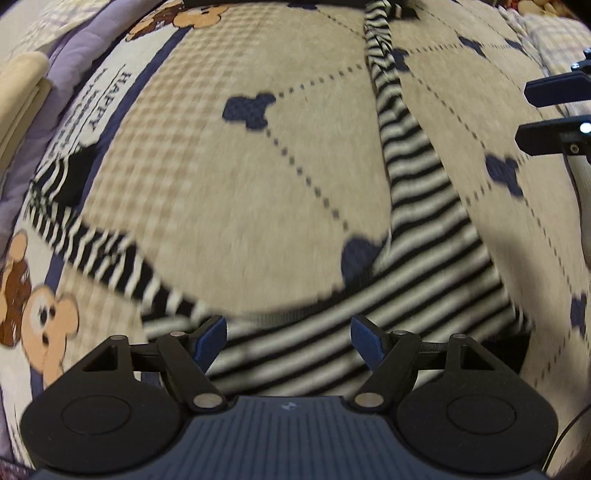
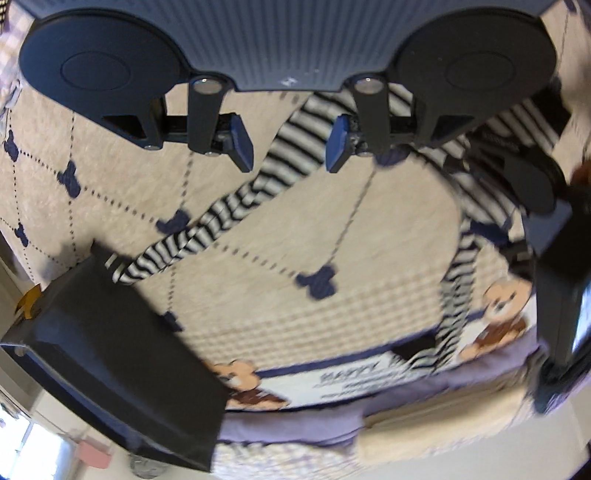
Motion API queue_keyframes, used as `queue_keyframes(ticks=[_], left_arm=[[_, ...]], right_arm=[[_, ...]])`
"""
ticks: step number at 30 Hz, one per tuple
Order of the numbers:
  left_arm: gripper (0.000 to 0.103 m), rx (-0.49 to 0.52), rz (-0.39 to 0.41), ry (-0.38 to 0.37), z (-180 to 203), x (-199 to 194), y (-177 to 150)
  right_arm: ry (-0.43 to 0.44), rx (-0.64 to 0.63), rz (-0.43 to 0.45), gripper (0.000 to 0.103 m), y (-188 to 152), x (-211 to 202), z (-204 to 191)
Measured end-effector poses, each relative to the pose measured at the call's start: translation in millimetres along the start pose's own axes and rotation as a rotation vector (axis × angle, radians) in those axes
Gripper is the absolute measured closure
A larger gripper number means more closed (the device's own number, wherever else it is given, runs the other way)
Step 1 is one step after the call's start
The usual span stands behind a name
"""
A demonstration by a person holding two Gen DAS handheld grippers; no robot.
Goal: Fold clothes
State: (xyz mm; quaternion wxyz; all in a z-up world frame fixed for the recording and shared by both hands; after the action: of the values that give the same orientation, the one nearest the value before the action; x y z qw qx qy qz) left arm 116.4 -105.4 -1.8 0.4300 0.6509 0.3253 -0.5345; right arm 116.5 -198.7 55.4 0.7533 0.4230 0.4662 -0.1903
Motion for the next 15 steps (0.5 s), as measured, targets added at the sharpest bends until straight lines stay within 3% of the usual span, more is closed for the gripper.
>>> queue_keyframes(ticks=[9,15], left_arm=[[0.028,-0.029,-0.099,0.044,-41,1,-79],[0.028,-0.105,-0.179,0.02,-68,9,-120]], right_arm=[[0.062,-0.159,-0.08,0.056,-43,-22,-56],[0.143,-0.268,-0.114,0.057,-70,-14,-90]])
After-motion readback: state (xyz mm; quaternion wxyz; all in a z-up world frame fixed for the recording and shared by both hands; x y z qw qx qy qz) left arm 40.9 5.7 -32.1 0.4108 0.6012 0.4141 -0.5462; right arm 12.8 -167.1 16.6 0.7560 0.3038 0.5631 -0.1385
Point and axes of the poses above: each gripper's, at about its wrist camera, not at the fingertips, and x roughly the way its jaws point, z to its right, y to its top, the point moved 3 cm from there along x, roughly the way its jaws point, and after that the axes turned 10 degrees about -x, right-handed, at the moved point
